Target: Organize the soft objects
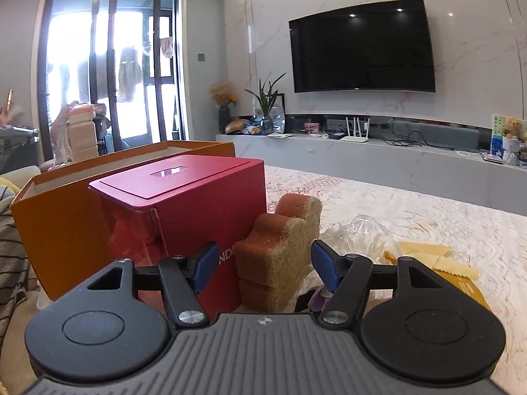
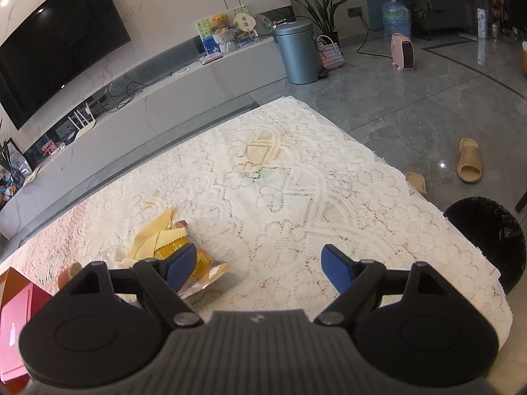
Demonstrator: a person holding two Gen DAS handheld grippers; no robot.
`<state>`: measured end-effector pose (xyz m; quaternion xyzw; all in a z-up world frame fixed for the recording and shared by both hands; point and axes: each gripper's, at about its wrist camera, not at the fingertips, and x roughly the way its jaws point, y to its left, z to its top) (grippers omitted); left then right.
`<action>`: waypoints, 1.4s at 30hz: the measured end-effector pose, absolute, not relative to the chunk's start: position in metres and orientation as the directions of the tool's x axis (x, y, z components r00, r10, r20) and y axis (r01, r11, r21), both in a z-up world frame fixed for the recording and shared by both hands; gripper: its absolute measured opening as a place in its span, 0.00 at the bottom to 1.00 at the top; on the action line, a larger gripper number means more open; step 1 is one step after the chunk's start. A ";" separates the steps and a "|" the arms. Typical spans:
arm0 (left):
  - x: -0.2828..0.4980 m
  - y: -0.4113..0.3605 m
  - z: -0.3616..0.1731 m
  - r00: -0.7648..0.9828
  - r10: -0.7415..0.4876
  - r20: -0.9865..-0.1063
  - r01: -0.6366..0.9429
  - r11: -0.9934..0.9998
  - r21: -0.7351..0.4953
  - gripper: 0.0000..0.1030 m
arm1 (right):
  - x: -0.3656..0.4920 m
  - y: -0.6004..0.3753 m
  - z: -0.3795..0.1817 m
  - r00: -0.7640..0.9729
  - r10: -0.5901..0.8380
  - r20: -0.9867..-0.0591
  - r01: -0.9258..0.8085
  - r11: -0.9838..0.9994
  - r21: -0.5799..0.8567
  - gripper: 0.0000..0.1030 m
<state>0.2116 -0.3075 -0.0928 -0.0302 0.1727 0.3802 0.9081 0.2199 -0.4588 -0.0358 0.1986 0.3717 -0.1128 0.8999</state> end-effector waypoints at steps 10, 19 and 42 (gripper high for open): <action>0.215 -0.313 -0.096 0.703 0.625 -0.338 -0.639 0.764 0.084 0.71 | 0.223 -0.462 -0.040 0.683 -0.066 -0.727 0.367 0.892 0.264 0.79; 0.208 -0.325 -0.094 0.831 0.445 -0.334 -0.446 0.892 0.077 0.78 | 0.216 -0.476 -0.040 0.659 -0.183 -0.730 0.470 0.858 0.209 0.79; 0.226 -0.299 -0.100 0.721 0.566 -0.400 -0.602 0.797 0.043 0.88 | 0.222 -0.461 -0.042 0.660 -0.149 -0.736 0.401 0.898 0.178 0.79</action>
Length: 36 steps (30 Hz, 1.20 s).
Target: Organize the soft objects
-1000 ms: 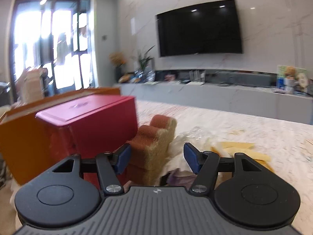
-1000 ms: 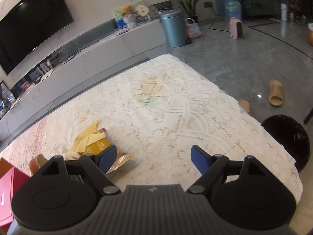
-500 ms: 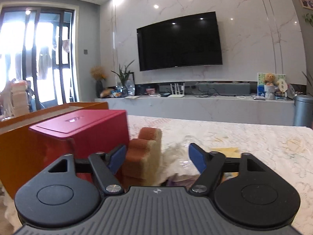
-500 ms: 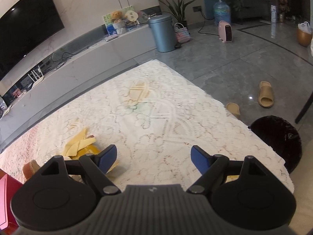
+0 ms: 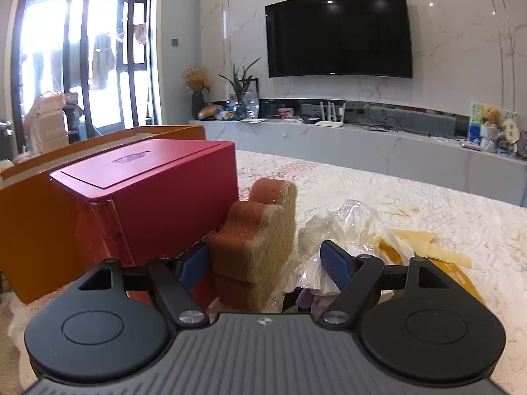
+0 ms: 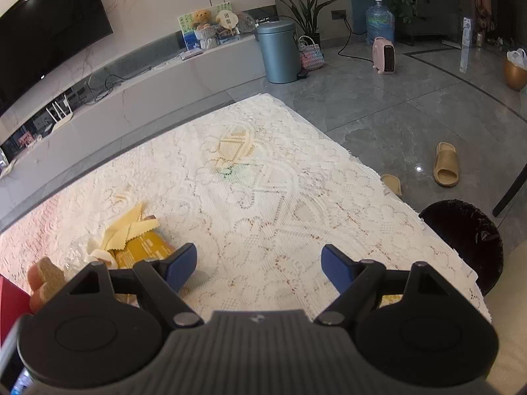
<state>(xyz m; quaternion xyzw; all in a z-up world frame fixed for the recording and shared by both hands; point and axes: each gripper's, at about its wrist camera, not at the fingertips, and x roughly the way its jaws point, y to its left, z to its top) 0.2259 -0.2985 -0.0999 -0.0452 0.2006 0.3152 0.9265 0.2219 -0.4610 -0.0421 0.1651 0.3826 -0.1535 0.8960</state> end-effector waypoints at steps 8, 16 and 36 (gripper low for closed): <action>0.211 -0.284 -0.100 0.808 0.427 -0.405 -0.479 0.877 -0.031 0.43 | 0.211 -0.467 -0.029 0.708 -0.168 -0.686 0.413 0.886 0.209 0.79; 0.173 -0.265 -0.093 0.852 0.269 -0.449 -0.321 0.946 -0.042 0.39 | 0.212 -0.471 -0.033 0.702 -0.159 -0.694 0.420 0.880 0.224 0.79; 0.177 -0.261 -0.111 0.842 0.296 -0.451 -0.272 0.955 0.119 0.38 | 0.223 -0.468 -0.050 0.687 -0.064 -0.724 0.361 0.895 0.263 0.79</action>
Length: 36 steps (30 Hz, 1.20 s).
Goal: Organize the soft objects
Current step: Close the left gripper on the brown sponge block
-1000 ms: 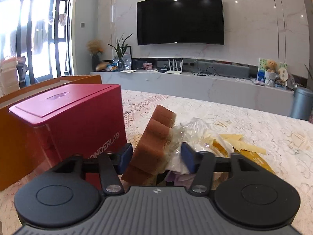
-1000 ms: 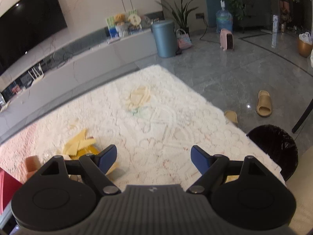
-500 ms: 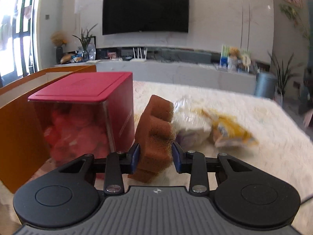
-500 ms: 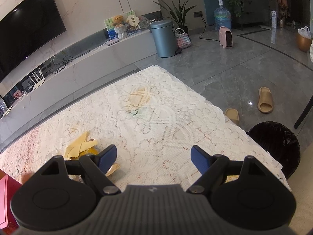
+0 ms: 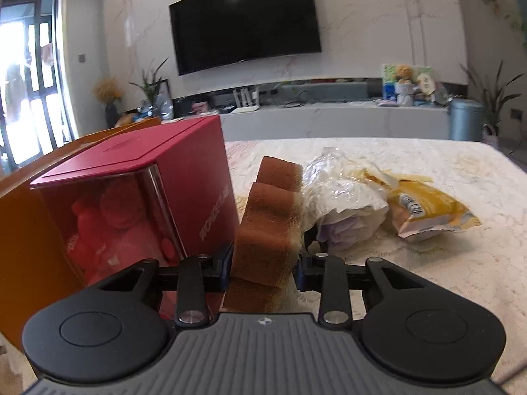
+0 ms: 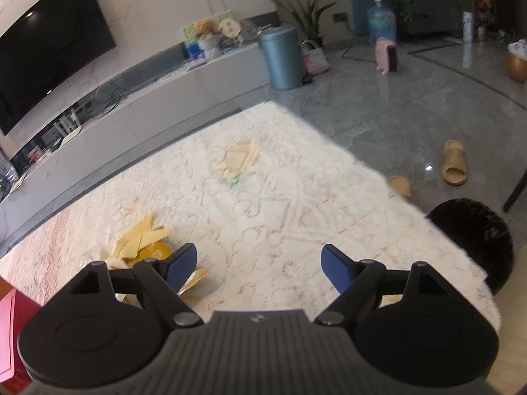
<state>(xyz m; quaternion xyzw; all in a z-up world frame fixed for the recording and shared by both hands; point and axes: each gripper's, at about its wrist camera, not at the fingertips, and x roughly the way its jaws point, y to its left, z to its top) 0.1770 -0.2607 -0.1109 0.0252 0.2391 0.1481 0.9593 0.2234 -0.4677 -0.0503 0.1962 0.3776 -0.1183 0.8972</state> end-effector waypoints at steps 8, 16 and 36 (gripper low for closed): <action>0.179 -0.237 -0.100 0.801 0.192 -0.566 -0.236 0.972 -0.004 0.35 | 0.255 -0.431 -0.078 0.648 0.086 -0.757 0.231 0.925 0.303 0.80; 0.180 -0.223 -0.093 0.759 0.130 -0.637 -0.239 0.967 -0.087 0.35 | 0.281 -0.397 -0.089 0.642 0.096 -0.761 0.127 0.965 0.229 0.79; 0.182 -0.218 -0.091 0.751 0.117 -0.650 -0.263 0.956 -0.132 0.35 | 0.267 -0.400 -0.087 0.577 0.035 -0.816 0.093 0.990 0.108 0.63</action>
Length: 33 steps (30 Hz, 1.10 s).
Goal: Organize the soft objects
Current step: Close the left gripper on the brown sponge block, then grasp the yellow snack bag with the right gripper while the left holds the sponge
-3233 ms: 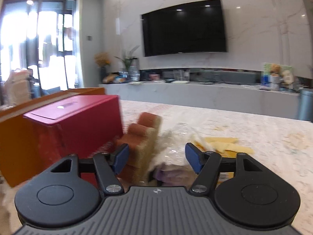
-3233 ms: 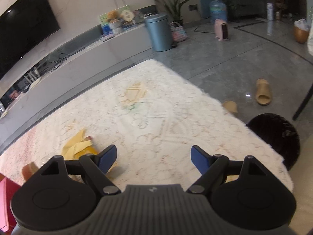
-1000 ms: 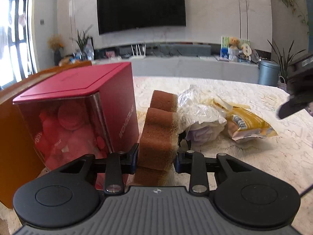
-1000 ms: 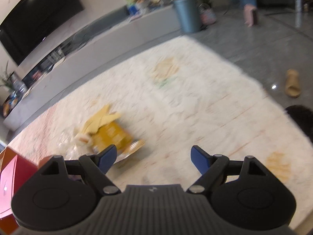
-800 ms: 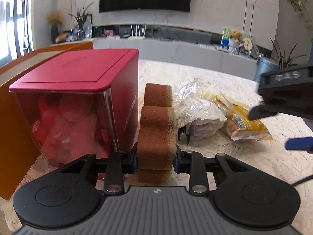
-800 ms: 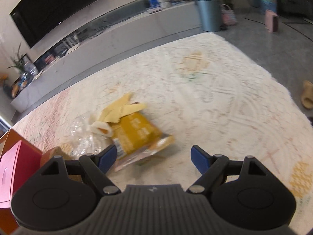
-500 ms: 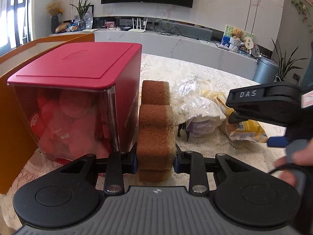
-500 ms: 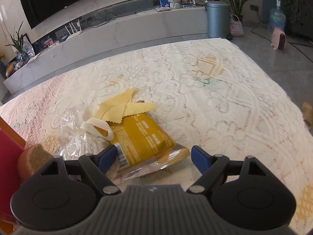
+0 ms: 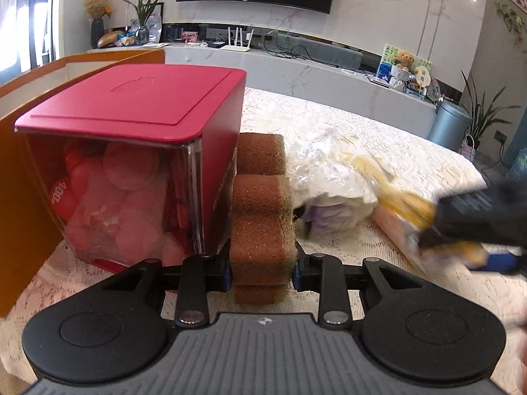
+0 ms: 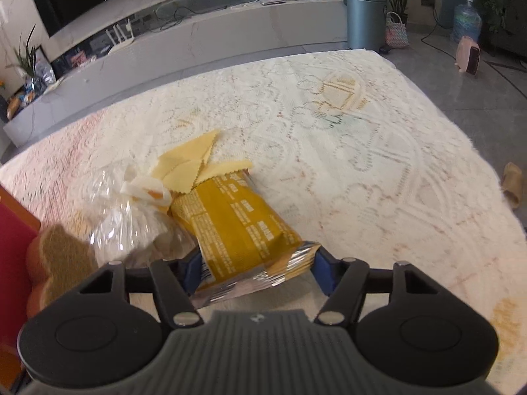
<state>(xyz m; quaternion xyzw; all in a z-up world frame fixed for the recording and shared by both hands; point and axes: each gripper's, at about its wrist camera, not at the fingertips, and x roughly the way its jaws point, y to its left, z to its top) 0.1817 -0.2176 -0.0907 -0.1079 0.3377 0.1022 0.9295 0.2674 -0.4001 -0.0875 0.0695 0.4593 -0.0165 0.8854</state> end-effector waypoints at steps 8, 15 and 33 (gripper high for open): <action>0.180 -0.219 -0.092 0.754 0.118 -0.647 -0.257 0.958 -0.125 0.35 | 0.236 -0.412 -0.073 0.555 -0.131 -0.822 0.044 0.991 -0.128 0.81; 0.178 -0.221 -0.095 0.765 0.123 -0.632 -0.251 0.961 -0.118 0.35 | 0.254 -0.393 -0.097 0.539 -0.168 -0.826 -0.032 0.975 -0.220 0.91; 0.164 -0.216 -0.062 0.781 0.072 -0.621 -0.190 0.974 -0.127 0.34 | 0.254 -0.419 -0.084 0.570 -0.115 -0.814 0.092 0.993 -0.077 0.56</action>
